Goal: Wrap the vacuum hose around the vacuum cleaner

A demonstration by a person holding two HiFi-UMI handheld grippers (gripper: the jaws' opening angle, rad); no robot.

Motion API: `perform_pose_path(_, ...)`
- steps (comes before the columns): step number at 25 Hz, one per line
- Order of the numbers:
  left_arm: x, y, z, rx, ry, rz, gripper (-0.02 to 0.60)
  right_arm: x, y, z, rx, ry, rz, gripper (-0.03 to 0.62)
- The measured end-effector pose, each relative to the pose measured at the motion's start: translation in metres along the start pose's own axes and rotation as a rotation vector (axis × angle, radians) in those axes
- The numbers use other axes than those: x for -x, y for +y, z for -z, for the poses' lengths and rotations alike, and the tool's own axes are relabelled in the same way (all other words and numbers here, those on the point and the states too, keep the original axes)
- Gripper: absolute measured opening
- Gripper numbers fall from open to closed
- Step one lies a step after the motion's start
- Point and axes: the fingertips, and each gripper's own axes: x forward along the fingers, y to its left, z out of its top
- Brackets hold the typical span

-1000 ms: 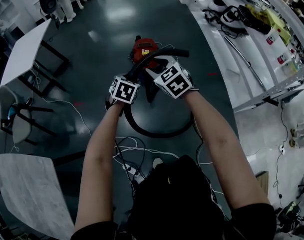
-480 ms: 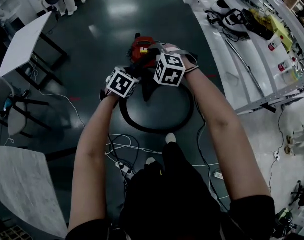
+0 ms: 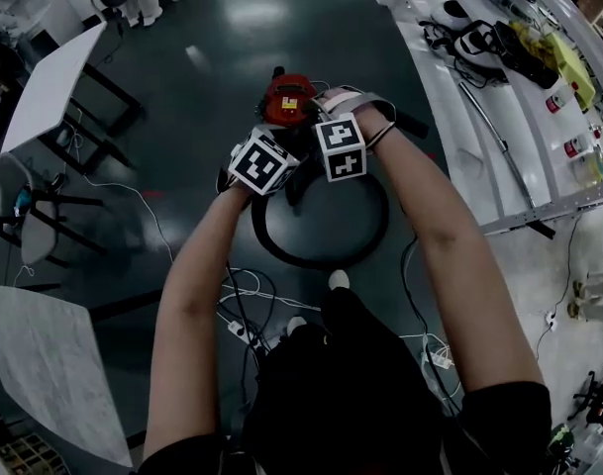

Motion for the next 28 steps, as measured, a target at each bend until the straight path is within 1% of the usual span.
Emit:
perform_pose_path(1,-0.004,0.0,-0.004,-0.012,0.0,0.006,0.242,-0.003,0.0,0.006,0.014,0.009,-0.007,0.163)
perform_pose_path(2,-0.008,0.002,-0.006,-0.023,-0.003,0.008,0.242,-0.005,0.0,0.011,0.009,0.01,-0.021,0.158)
perform_pose_path(5,-0.015,0.01,-0.013,-0.034,-0.025,-0.007,0.245,-0.011,-0.003,0.022,-0.054,-0.002,-0.057,0.155)
perform_pose_path(7,-0.018,0.018,-0.016,-0.016,-0.046,-0.028,0.242,-0.015,-0.006,0.028,-0.111,-0.008,-0.078,0.153)
perform_pose_path(10,-0.023,0.026,-0.018,0.036,-0.077,-0.059,0.242,-0.022,-0.006,0.037,-0.187,-0.016,-0.108,0.155)
perform_pose_path(14,-0.031,0.041,-0.023,0.08,-0.092,-0.105,0.278,-0.03,-0.012,0.05,-0.257,-0.029,-0.129,0.155)
perform_pose_path(17,-0.033,0.052,-0.026,0.095,-0.099,-0.144,0.296,-0.034,-0.019,0.058,-0.304,-0.035,-0.121,0.155)
perform_pose_path(21,-0.031,0.075,-0.019,0.102,-0.079,-0.228,0.304,-0.038,-0.037,0.071,-0.373,-0.047,-0.107,0.155)
perform_pose_path(26,-0.033,0.101,0.004,0.197,-0.028,-0.319,0.308,-0.037,-0.062,0.099,-0.501,-0.077,-0.09,0.155)
perform_pose_path(28,-0.035,0.109,0.01,0.211,-0.013,-0.352,0.309,-0.04,-0.067,0.109,-0.555,-0.087,-0.09,0.155)
